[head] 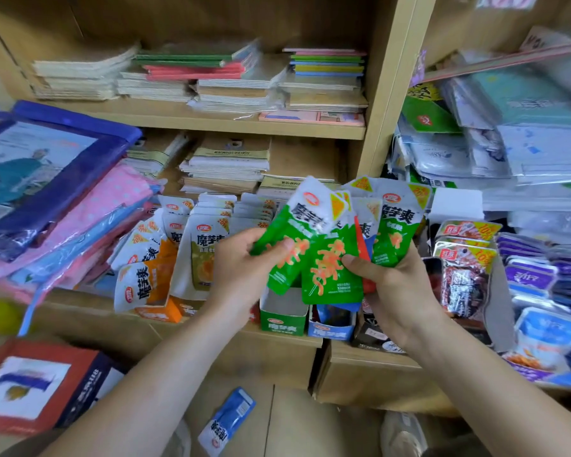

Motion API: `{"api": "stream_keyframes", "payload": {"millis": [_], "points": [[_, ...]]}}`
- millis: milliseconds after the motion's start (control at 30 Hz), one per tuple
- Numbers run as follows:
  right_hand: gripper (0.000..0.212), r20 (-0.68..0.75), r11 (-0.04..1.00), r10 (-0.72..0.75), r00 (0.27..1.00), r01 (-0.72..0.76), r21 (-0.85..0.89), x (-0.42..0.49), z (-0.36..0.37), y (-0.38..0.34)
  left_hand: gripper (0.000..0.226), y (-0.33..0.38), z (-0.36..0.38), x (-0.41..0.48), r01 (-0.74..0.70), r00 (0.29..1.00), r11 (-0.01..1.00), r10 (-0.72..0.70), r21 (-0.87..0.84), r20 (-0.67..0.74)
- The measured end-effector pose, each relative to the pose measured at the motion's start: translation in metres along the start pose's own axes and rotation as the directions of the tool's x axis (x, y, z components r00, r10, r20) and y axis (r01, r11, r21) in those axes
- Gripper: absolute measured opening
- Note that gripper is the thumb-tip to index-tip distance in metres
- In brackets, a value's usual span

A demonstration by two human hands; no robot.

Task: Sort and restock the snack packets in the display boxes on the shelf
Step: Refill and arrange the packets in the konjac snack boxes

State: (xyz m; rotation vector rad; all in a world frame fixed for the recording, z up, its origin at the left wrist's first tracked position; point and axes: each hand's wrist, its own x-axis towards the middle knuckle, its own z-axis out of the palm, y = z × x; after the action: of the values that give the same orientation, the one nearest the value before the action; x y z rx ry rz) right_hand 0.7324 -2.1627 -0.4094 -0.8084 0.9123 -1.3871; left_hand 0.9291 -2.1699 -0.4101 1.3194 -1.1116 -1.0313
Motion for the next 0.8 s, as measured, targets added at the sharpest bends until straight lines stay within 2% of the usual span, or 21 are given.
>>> {"api": "stream_keyframes", "payload": {"millis": [100, 167, 300, 400, 467, 533, 600, 700, 800], "points": [[0.061, -0.086, 0.999, -0.038, 0.996, 0.039, 0.009, 0.007, -0.007, -0.004, 0.007, -0.003, -0.015, 0.013, 0.003, 0.985, 1.0, -0.003, -0.003, -0.174], [0.062, -0.109, 0.996, -0.091, 0.99, 0.088, -0.035, 0.012, -0.01, -0.007, 0.014, -0.008, -0.02, 0.018, -0.021, 0.978, 0.998, 0.035, 0.067, -0.204], [0.062, -0.119, 0.991, -0.123, 0.985, 0.117, -0.062, 0.016, -0.013, -0.01, 0.016, -0.021, -0.017, 0.021, -0.069, 0.986, 0.973, 0.099, 0.222, -0.13], [0.063, -0.124, 0.991, -0.123, 0.985, 0.115, -0.066, 0.017, -0.013, -0.008, 0.029, -0.023, -0.008, 0.019, -0.135, 0.987, 0.908, 0.157, 0.397, -0.021], [0.064, -0.119, 0.992, -0.116, 0.986, 0.109, -0.069, 0.016, -0.013, -0.008, 0.045, -0.022, -0.003, 0.017, -0.195, 0.971, 0.837, 0.238, 0.511, -0.019], [0.065, -0.11, 0.992, -0.114, 0.987, 0.108, -0.064, 0.015, -0.012, -0.007, 0.04, -0.018, -0.003, 0.015, -0.271, 0.931, 0.778, 0.361, 0.567, -0.05], [0.066, -0.083, 0.99, -0.124, 0.989, 0.118, -0.076, 0.013, -0.01, -0.006, 0.026, -0.011, -0.003, 0.009, -0.281, 0.944, 0.837, 0.33, 0.47, -0.023], [0.065, 0.001, 0.984, -0.141, 0.99, 0.14, -0.109, 0.009, -0.004, -0.003, 0.045, -0.003, 0.007, -0.002, -0.108, 0.985, 0.971, 0.076, 0.213, 0.154], [0.063, 0.092, 0.984, -0.142, 0.986, 0.151, -0.098, 0.005, 0.003, 0.005, 0.055, -0.006, 0.013, -0.001, -0.129, 0.986, 0.955, 0.094, 0.268, 0.14]]}}
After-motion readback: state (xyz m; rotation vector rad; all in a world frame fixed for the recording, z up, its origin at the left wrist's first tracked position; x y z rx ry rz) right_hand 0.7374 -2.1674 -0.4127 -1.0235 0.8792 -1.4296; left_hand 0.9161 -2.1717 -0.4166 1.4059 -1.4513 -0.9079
